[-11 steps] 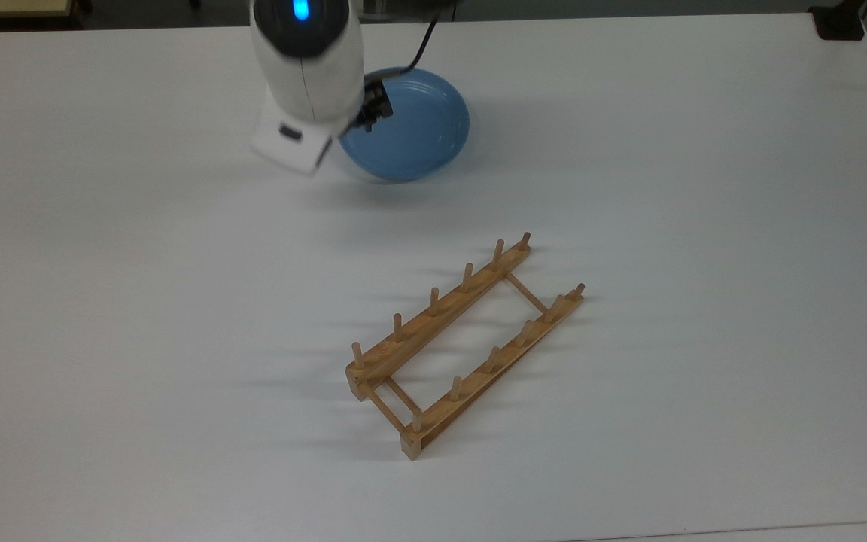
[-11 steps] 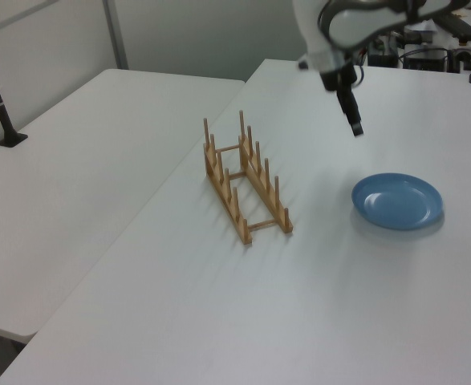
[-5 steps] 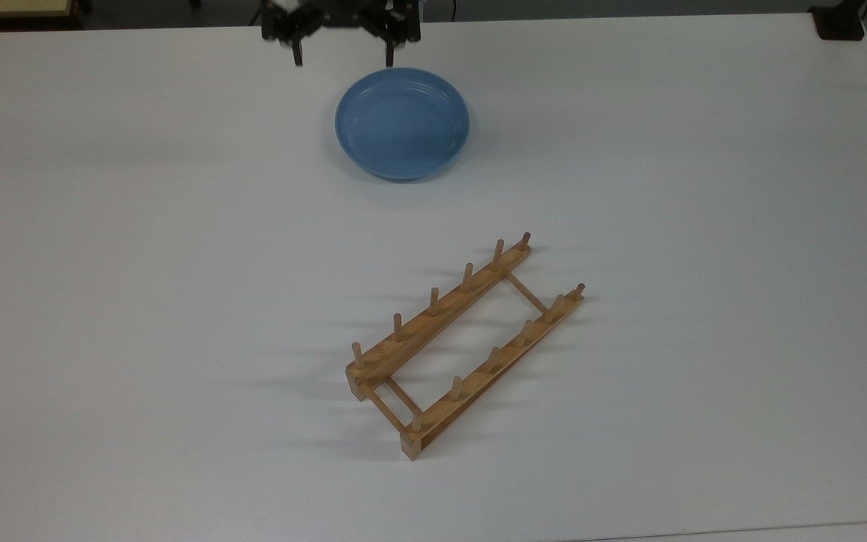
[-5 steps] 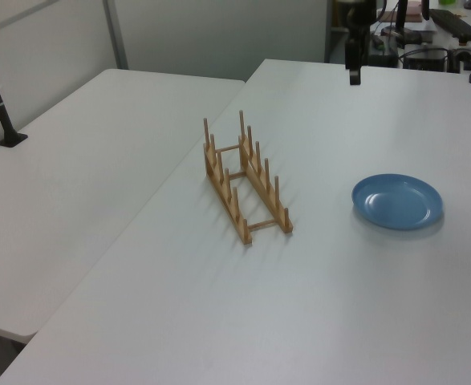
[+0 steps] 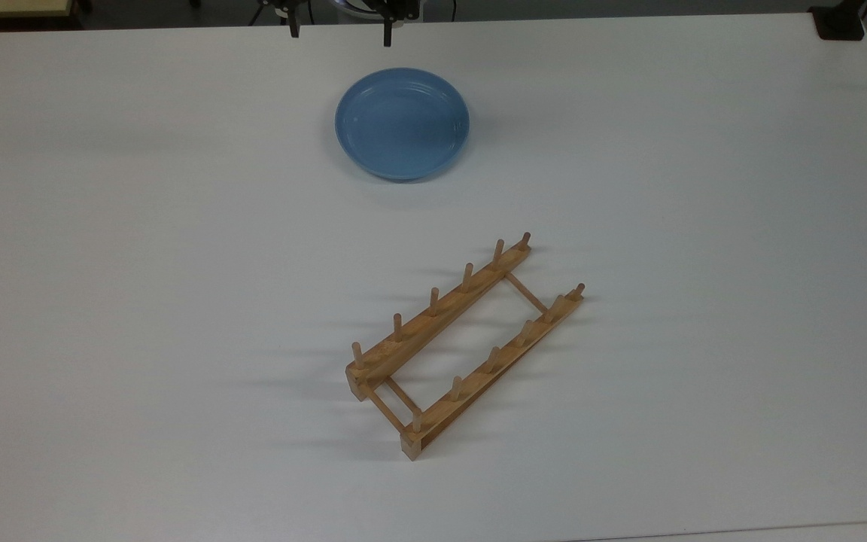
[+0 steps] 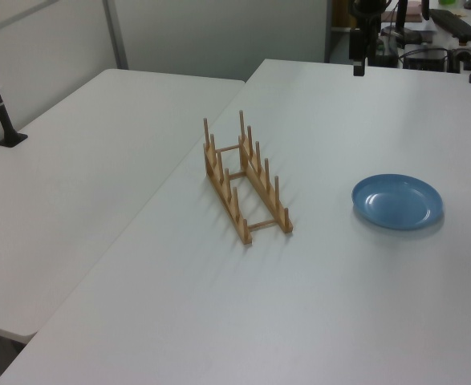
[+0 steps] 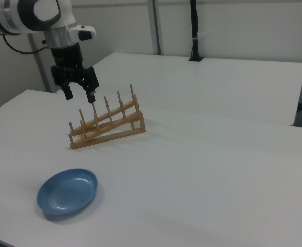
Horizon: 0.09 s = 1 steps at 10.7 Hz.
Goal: Pick plate from plate rack
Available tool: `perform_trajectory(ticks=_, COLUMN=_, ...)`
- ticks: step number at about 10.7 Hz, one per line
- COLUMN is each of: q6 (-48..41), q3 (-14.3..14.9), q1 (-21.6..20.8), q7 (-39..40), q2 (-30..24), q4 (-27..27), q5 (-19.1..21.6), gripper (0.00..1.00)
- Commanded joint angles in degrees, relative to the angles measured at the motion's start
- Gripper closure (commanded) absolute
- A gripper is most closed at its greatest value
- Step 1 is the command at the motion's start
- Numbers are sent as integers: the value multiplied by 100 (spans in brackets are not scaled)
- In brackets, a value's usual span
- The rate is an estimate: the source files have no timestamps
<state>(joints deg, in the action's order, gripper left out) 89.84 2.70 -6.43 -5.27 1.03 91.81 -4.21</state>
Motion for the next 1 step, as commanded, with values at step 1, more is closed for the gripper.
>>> perform_trajectory(ticks=1, q6=157, q3=55, q1=-25, q7=-124, q2=-200, q4=232, q5=-80, gripper=0)
